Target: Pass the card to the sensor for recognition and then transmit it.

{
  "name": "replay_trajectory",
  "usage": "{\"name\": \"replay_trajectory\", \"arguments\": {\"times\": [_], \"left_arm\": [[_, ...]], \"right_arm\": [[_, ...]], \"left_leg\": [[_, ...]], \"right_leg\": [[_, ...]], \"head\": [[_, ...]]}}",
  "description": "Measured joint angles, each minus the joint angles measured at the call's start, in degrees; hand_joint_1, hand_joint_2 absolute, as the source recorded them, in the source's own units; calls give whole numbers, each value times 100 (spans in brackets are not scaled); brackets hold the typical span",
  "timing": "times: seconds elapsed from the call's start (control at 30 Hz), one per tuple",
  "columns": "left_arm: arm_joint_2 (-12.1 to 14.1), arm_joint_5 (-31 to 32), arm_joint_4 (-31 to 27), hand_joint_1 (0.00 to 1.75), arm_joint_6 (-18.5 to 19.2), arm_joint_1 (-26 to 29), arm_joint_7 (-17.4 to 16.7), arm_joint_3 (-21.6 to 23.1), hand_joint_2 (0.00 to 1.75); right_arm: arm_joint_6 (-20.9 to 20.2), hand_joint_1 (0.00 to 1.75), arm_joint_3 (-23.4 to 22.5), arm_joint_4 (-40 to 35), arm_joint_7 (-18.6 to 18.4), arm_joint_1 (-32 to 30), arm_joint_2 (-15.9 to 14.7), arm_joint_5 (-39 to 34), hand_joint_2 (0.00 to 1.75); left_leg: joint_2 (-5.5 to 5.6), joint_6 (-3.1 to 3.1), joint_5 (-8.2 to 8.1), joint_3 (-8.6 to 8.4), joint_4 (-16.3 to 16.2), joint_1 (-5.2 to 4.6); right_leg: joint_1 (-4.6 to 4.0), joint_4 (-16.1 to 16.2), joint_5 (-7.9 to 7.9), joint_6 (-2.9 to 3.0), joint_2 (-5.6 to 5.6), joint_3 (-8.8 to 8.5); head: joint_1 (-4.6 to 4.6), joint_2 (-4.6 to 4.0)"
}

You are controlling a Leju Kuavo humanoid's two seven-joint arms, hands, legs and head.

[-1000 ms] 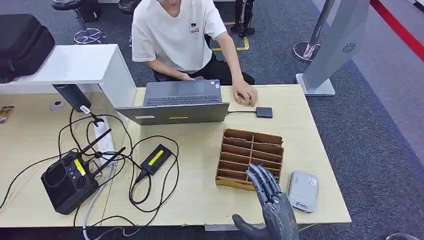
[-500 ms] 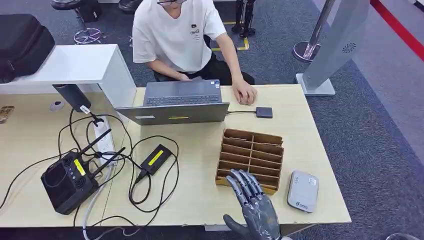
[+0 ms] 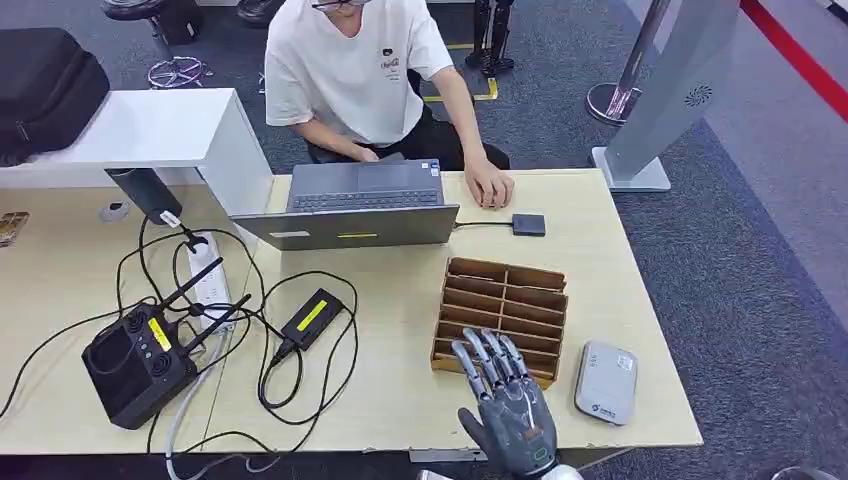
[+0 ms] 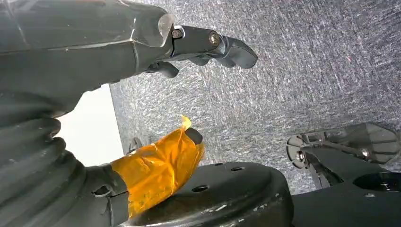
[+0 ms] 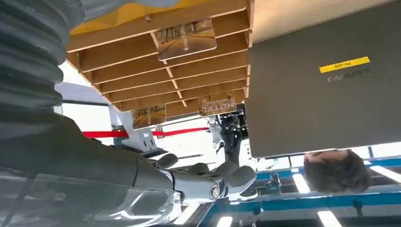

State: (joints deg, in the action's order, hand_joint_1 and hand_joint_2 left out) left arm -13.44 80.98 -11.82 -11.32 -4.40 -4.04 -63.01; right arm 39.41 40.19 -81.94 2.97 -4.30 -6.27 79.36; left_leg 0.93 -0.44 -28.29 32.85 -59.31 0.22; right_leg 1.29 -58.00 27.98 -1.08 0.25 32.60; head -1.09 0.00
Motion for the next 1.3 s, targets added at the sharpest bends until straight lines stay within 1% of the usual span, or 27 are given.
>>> {"name": "replay_trajectory", "arguments": {"times": [0.2,0.53,0.8,0.93,1.1,1.3], "left_arm": [[0,22,0,0,11,0,-4,11,175],[0,90,0,0,68,0,-4,105,175],[0,116,0,0,85,0,-4,136,175],[0,116,0,0,85,1,-4,136,175],[0,116,0,0,90,2,-7,136,175],[9,116,0,0,103,2,-11,136,175]], "right_arm": [[0,0,-26,125,-50,60,77,103,175],[2,0,-24,693,-20,451,413,-134,175],[2,0,-26,988,-57,552,485,-234,175],[2,0,-31,1079,-216,560,485,-138,175],[4,0,-227,1115,-452,468,485,2,175],[4,0,-551,1114,-446,320,474,-31,175]], "left_leg": [[-1,0,0,0,0,0],[0,-2,2,-1,0,0],[0,-1,1,0,0,0],[0,-1,1,0,0,0],[0,-1,1,-1,0,0],[0,-1,1,0,0,0]], "right_leg": [[0,0,0,0,1,0],[0,-2,-1,1,0,0],[0,-2,-1,1,0,0],[0,-2,-1,1,0,1],[0,-2,-1,1,0,0],[0,-1,-1,1,0,1]], "head": [[0,0],[0,0],[0,0],[0,0],[0,0],[0,0]]}}
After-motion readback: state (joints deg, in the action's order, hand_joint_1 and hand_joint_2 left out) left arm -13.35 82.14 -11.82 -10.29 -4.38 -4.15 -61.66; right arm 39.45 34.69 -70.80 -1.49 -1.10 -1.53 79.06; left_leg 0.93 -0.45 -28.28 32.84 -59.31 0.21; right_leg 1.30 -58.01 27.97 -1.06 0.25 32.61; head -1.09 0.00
